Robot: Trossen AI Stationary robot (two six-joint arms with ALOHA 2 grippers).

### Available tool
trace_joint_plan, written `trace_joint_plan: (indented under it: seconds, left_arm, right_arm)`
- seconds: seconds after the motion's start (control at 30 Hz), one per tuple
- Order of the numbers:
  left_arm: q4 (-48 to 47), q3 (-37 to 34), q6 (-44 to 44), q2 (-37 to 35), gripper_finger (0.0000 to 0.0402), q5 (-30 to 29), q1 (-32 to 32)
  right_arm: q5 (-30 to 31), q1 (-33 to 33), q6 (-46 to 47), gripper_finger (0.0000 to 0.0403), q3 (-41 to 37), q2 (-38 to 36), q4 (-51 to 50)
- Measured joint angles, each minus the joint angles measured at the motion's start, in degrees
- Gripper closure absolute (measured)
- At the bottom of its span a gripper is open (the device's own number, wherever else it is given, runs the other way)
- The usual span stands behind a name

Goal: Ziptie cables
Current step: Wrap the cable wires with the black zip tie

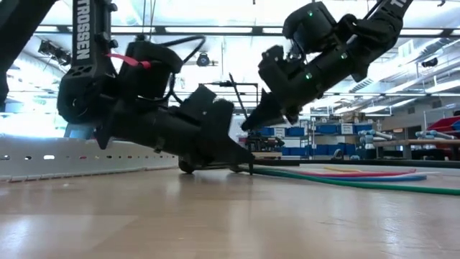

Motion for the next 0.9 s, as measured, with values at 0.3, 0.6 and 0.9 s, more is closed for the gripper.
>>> trace_joint_plan:
  seconds: [0.3, 0.6, 0.9]
  left_arm:
    - [19.44, -9.92, -6.18, -1.48, 0.0385, 2.69, -0.22]
    - [19.75, -13.61, -9.61, -2.50, 0.0385, 2.17, -0.14]
    - [19.79, -13.10, -11.46, -2.58, 0.0377, 1.69, -0.07]
  right_arm:
    - [0.59, -0.06, 1.12, 0.0349, -0.09, 0.11, -10.24]
    - [0.23, -0.09, 2.87, 0.0338, -0.15, 0.24, -18.56]
    - [1.25, 0.06, 4.62, 0.0328, -0.22, 0.26, -24.68]
